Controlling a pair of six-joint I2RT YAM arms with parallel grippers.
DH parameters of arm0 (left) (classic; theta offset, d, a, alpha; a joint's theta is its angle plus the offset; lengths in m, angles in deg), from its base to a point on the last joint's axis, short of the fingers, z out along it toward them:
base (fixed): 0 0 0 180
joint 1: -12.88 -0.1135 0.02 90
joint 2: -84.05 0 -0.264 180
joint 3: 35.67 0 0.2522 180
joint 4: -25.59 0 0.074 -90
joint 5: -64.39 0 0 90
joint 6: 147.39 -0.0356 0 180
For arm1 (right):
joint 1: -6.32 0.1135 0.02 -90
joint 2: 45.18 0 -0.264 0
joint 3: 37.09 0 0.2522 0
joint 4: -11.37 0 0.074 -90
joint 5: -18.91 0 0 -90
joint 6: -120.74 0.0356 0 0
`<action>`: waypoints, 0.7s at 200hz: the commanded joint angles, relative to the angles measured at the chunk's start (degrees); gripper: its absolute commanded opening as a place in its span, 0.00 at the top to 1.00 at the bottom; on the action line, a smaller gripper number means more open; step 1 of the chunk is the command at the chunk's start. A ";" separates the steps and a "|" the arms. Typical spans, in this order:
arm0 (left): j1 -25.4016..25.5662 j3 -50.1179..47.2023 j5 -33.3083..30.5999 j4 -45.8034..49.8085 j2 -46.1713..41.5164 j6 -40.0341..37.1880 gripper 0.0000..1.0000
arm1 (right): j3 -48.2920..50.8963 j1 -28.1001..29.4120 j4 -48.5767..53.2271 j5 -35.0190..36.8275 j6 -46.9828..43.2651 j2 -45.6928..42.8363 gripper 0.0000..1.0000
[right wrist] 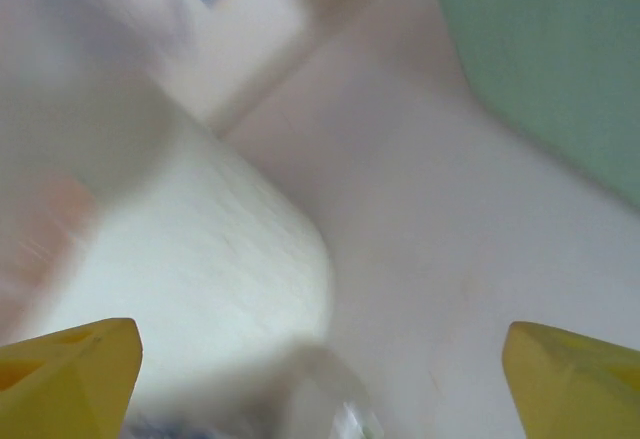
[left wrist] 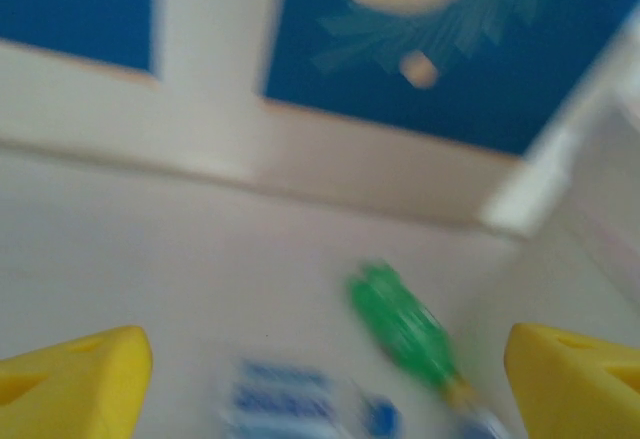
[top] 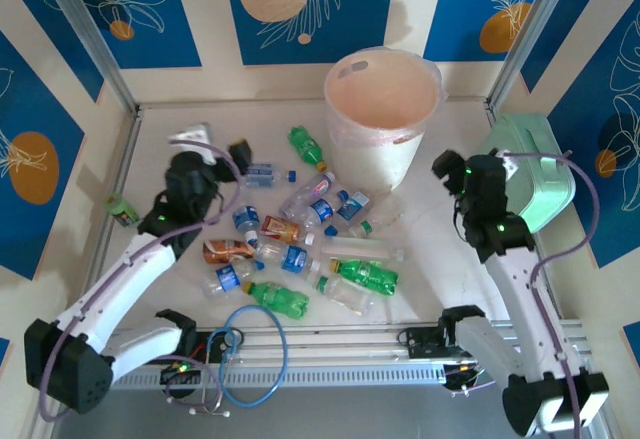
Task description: Put the plastic bottles in the bin
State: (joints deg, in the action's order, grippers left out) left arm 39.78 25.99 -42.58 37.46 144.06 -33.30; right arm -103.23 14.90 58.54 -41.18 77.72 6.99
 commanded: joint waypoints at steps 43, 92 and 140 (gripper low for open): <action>13.33 1.51 3.39 14.40 4.36 6.49 0.14 | -14.92 18.97 36.09 -6.80 10.52 19.36 0.06; 13.32 4.66 8.87 15.95 6.80 5.40 0.25 | -13.82 21.39 24.89 -11.57 18.33 28.84 0.08; 13.27 4.38 10.96 16.62 7.28 7.10 0.25 | -11.17 18.05 15.84 -13.60 19.05 32.87 0.09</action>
State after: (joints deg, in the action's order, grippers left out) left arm 52.89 29.05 -34.14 52.50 150.90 -27.35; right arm -116.24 34.83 79.63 -52.32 94.11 39.55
